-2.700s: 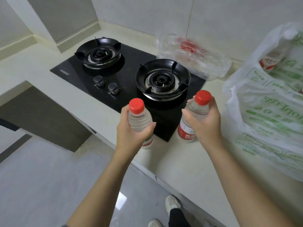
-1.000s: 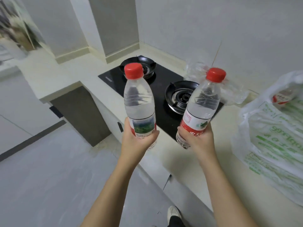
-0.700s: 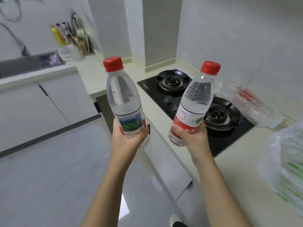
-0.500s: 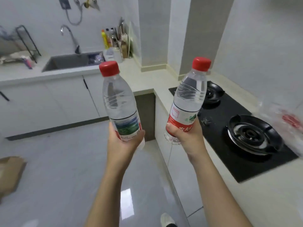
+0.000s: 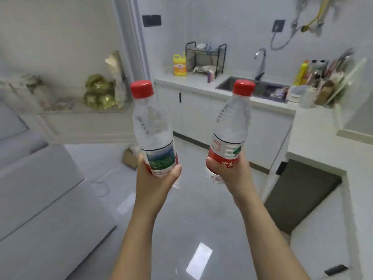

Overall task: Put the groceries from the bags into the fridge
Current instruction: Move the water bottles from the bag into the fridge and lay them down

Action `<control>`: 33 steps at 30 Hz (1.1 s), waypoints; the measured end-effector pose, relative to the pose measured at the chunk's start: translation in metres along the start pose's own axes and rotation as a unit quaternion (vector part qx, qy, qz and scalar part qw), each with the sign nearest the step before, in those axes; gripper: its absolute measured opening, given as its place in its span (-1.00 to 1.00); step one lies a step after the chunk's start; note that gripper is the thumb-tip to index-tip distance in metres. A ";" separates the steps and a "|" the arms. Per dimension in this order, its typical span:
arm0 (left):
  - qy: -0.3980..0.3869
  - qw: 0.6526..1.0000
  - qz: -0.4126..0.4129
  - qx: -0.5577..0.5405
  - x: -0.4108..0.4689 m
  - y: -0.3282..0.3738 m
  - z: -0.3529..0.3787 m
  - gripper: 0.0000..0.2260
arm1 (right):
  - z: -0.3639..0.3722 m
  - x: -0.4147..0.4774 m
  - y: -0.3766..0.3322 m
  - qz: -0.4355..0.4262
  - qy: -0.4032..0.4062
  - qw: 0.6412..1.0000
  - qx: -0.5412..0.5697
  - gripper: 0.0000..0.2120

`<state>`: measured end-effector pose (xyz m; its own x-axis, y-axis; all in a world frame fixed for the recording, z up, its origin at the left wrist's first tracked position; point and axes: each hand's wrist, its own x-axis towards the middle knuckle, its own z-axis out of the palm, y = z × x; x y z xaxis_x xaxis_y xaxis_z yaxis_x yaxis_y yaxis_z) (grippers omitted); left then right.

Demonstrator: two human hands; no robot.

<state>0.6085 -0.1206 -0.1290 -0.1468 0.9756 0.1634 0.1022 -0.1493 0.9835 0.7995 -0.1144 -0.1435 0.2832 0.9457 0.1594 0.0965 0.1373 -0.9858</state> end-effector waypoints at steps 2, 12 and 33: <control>0.055 0.998 -0.001 -0.001 -0.002 0.003 -0.014 -0.38 | 0.021 0.013 -0.003 -0.001 -0.065 0.998 0.014 -0.56; 0.303 0.951 0.044 0.037 -0.061 0.030 -0.091 -0.49 | 0.119 -0.003 -0.041 -0.025 -0.278 0.952 0.125 -0.38; 0.474 0.859 0.179 0.072 -0.169 0.098 -0.192 -0.61 | 0.183 -0.106 -0.136 -0.105 -0.407 0.875 0.241 -0.56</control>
<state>0.4548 -0.3315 -0.0451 -0.8082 0.2918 0.5115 0.4194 -0.3244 0.8479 0.5814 -0.1794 -0.0362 -0.4851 0.7534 0.4439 -0.4049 0.2564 -0.8777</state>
